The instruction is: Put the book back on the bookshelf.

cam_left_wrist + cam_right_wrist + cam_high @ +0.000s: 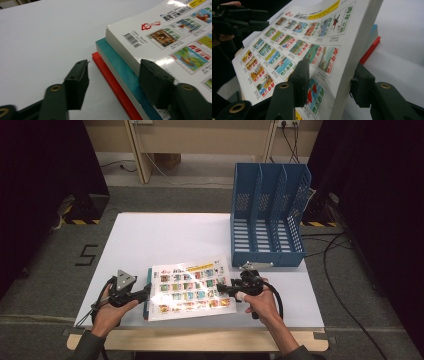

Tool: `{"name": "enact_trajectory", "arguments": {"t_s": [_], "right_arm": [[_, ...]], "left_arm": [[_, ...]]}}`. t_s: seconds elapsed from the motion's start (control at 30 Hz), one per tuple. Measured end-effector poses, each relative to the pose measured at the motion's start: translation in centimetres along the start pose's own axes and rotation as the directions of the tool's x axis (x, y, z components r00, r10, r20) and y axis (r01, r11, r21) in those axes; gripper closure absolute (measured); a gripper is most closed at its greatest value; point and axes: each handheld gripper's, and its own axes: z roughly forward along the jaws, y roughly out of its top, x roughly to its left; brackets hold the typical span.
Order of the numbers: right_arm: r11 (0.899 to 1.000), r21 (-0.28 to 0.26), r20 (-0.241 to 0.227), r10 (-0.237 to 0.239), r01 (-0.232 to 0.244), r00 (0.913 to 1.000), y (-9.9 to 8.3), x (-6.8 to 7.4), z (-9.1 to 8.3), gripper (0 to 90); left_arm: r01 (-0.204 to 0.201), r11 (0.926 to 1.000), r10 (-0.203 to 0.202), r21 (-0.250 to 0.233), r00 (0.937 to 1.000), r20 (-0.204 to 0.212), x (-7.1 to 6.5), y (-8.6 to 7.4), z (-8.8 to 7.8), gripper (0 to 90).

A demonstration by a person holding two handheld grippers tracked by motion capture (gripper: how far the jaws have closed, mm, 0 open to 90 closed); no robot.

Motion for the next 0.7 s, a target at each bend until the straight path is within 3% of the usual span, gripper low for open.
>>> {"name": "enact_trajectory", "arguments": {"t_s": [0.13,0.27,0.37,0.47,0.53,0.6,0.7], "right_arm": [[0.999,-0.022,-0.066,0.040,-0.041,0.9970,0.0,-0.7,0.0,61.4],[0.994,-0.033,-0.094,0.099,-0.102,0.9907,0.0,-1.4,0.8,65.5],[0.994,-0.042,-0.095,0.093,-0.098,0.9911,0.2,-1.2,0.6,69.6],[0.992,-0.054,-0.112,0.104,-0.110,0.9883,0.4,-1.1,0.3,72.6],[0.992,-0.057,-0.129,0.106,-0.114,0.9859,0.6,-1.0,0.0,73.1],[0.994,-0.052,-0.131,0.089,-0.096,0.9873,1.1,-0.7,-0.3,73.1],[0.997,-0.043,-0.137,0.062,-0.068,0.9887,2.2,-0.1,-0.9,73.2]], "left_arm": [[-0.012,0.9999,0.012,-0.004,0.9999,-0.001,-0.2,0.0,0.0,50.0],[-0.003,0.9999,0.004,-0.011,1.0000,0.008,0.0,-0.1,0.1,48.9],[-0.006,0.9999,0.006,-0.013,1.0000,-0.002,0.3,-0.1,0.2,42.6],[0.036,0.9993,-0.036,-0.013,0.9994,-0.001,0.9,-0.2,0.3,30.5],[0.070,0.9975,-0.070,-0.009,0.9975,0.002,1.6,-0.4,0.4,17.0],[0.108,0.9941,-0.108,-0.012,0.9942,0.007,2.0,-0.5,0.5,16.9],[0.132,0.9904,-0.132,-0.039,0.9912,0.003,2.5,-0.6,0.3,15.2]]}}
